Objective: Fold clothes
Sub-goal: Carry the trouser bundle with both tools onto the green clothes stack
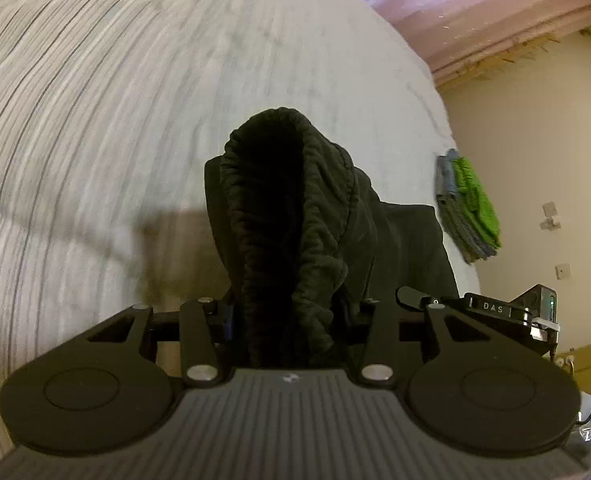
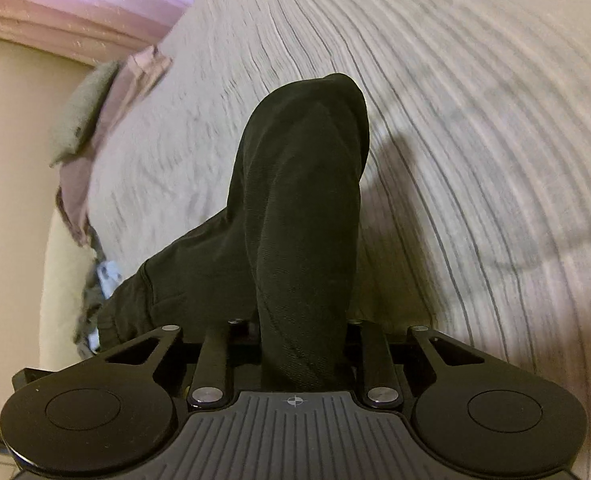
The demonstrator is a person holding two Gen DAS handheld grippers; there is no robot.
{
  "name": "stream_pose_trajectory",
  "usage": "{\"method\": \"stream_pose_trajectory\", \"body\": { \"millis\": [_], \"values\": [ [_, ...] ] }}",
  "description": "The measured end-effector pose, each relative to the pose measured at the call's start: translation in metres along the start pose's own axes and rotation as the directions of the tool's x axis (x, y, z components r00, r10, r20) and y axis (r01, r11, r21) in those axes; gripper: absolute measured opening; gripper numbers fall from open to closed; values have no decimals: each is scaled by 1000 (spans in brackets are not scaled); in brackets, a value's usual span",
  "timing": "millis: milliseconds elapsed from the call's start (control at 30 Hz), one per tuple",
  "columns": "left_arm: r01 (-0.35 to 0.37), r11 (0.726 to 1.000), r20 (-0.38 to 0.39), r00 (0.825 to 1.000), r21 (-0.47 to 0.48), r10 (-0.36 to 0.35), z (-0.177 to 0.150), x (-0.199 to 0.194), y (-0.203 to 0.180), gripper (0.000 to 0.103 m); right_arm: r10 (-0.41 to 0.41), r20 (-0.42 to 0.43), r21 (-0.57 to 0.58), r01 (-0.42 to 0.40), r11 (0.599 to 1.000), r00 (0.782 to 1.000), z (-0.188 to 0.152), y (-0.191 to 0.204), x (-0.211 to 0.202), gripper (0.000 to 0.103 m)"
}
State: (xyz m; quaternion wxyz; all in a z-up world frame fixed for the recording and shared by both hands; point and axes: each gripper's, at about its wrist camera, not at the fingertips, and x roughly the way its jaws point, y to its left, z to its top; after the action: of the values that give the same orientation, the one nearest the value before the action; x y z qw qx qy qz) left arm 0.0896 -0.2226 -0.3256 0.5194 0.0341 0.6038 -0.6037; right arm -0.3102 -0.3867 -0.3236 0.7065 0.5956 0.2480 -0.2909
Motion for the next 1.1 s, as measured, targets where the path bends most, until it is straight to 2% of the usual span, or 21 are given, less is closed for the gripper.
{"method": "stream_pose_trajectory", "body": {
  "millis": [100, 300, 467, 600, 700, 800, 967, 1100],
  "values": [
    [9, 1000, -19, 1000, 24, -9, 11, -2, -26, 39, -16, 29, 15, 15, 1000, 999, 2, 9, -26, 23],
    [41, 991, -111, 993, 126, -27, 40, 25, -104, 39, -67, 133, 103, 53, 993, 989, 0, 11, -91, 23],
    [100, 965, -176, 983, 241, -58, 59, 63, -193, 39, -84, 254, 183, 38, 982, 964, 2, -9, -162, 23],
    [132, 944, -189, 979, 301, -76, 64, 113, -269, 39, -97, 332, 221, 22, 975, 938, 26, -44, -220, 23],
    [135, 940, -177, 981, 314, -82, 64, 158, -323, 39, -102, 357, 224, 21, 974, 929, 62, -73, -254, 23],
    [130, 947, -155, 984, 293, -88, 65, 210, -380, 39, -101, 378, 209, 21, 978, 920, 111, -106, -290, 23],
    [174, 938, -126, 982, 301, -141, 73, 292, -458, 39, -97, 413, 183, 22, 983, 906, 192, -161, -350, 23],
    [195, 924, -124, 979, 329, -162, 90, 347, -518, 39, -108, 460, 171, 32, 985, 881, 250, -184, -384, 23]
  ]
}}
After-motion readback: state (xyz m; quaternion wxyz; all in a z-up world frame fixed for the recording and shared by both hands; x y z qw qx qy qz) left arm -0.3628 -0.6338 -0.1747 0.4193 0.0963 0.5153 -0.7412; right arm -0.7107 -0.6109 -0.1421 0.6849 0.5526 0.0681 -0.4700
